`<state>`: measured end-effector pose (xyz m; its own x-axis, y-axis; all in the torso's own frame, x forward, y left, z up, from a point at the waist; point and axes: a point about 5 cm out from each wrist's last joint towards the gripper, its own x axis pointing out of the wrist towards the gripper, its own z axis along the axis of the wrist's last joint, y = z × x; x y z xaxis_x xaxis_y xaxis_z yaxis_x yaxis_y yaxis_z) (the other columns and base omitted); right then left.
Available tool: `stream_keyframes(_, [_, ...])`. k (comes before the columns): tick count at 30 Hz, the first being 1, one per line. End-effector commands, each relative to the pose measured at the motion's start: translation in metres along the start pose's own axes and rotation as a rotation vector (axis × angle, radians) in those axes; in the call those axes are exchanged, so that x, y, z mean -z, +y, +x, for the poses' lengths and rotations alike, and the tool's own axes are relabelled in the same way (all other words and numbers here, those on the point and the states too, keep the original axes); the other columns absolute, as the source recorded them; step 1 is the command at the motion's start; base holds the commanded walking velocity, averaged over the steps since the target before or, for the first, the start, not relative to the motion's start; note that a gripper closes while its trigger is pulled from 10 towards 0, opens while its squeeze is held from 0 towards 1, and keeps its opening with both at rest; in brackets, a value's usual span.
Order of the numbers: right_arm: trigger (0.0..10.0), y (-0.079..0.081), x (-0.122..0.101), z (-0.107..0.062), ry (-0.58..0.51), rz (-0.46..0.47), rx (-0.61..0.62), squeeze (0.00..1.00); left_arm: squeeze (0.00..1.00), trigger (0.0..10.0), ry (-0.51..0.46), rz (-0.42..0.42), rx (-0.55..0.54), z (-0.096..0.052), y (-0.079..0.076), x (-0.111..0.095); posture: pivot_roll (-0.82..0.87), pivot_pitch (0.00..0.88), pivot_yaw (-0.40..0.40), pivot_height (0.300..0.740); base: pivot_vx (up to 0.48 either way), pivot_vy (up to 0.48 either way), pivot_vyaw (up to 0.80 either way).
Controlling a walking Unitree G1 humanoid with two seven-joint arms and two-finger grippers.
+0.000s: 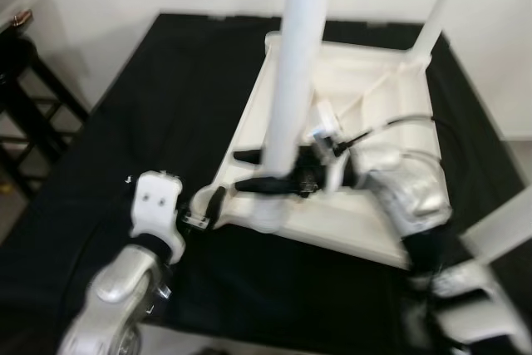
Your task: Building children table
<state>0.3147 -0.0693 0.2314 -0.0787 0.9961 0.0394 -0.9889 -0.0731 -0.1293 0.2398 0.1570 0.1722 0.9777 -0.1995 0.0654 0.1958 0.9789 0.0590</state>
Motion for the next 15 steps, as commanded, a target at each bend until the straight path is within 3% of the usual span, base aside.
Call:
stream_keyframes(1, [10.0, -0.001, 0.000, 0.002, 0.009, -0.019, -0.010, 0.00, 0.00, 10.0, 0.013, 0.006, -0.014, -0.003, 0.001, 0.002, 0.01, 0.217, -0.025, 0.740, 0.000, 0.000, 0.00])
stream_keyframes(10, [10.0, -0.006, -0.007, 0.013, -0.013, -0.037, -0.035, 0.00, 0.00, 10.0, 0.023, 0.003, -0.061, -0.003, 0.005, 0.000, 0.01, 0.227, -0.039, 0.740, 0.000, 0.387, 0.00])
stream_keyframes(15, [10.0, -0.012, -0.011, 0.015, -0.022, -0.053, -0.027, 0.00, 0.00, 10.0, 0.010, 0.011, -0.083, -0.005, 0.007, -0.003, 0.01, 0.231, -0.042, 0.740, 0.000, 0.000, 0.00])
